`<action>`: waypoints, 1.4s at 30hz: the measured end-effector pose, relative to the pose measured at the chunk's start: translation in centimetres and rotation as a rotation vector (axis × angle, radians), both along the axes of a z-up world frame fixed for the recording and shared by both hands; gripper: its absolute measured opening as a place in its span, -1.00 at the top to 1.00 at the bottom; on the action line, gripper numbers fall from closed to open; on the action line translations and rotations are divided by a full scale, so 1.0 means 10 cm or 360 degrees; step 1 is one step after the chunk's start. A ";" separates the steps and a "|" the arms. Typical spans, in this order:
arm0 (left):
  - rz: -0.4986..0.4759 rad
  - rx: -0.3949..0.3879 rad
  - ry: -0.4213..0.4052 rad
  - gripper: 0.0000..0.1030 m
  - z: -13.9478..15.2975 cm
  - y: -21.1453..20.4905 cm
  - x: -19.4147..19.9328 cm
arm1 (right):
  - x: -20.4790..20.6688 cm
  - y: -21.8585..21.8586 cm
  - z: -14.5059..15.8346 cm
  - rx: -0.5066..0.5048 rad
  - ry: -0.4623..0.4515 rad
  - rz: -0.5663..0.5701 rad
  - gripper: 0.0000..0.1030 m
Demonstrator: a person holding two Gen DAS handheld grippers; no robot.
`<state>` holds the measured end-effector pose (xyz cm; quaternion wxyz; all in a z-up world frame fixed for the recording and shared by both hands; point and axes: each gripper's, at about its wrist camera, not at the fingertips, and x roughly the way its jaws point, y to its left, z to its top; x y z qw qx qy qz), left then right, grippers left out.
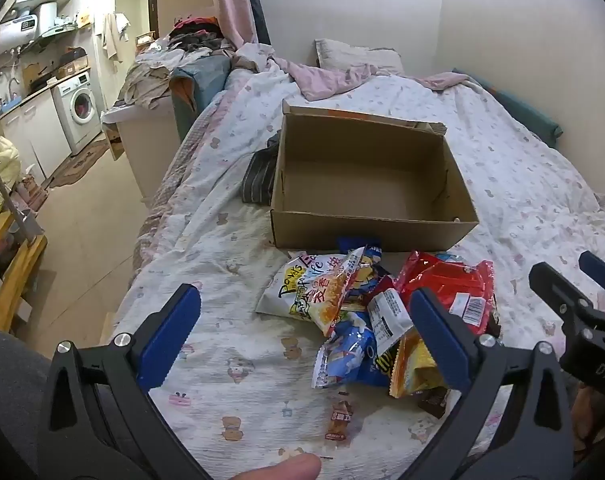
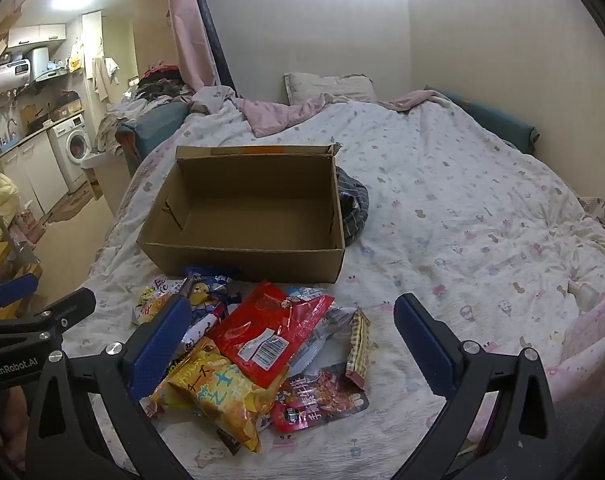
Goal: Organize snacks
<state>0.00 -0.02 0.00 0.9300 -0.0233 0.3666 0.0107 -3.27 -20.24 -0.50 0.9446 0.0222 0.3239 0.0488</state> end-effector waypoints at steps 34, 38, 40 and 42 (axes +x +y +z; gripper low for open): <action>0.0000 0.0010 0.0008 -1.00 0.02 0.03 0.02 | 0.00 -0.04 -0.01 0.0002 0.0000 -0.0011 -1.00; 0.0001 0.0010 0.0007 -1.00 0.02 0.04 0.01 | 0.00 -0.04 -0.01 0.0003 0.0002 -0.0013 -1.00; 0.0000 0.0011 0.0009 -1.00 0.02 0.04 0.01 | 0.00 -0.04 -0.01 0.0003 -0.0001 -0.0014 -1.00; 0.0001 0.0011 0.0008 -1.00 0.02 0.04 0.01 | 0.00 -0.04 -0.01 0.0002 0.0001 -0.0013 -1.00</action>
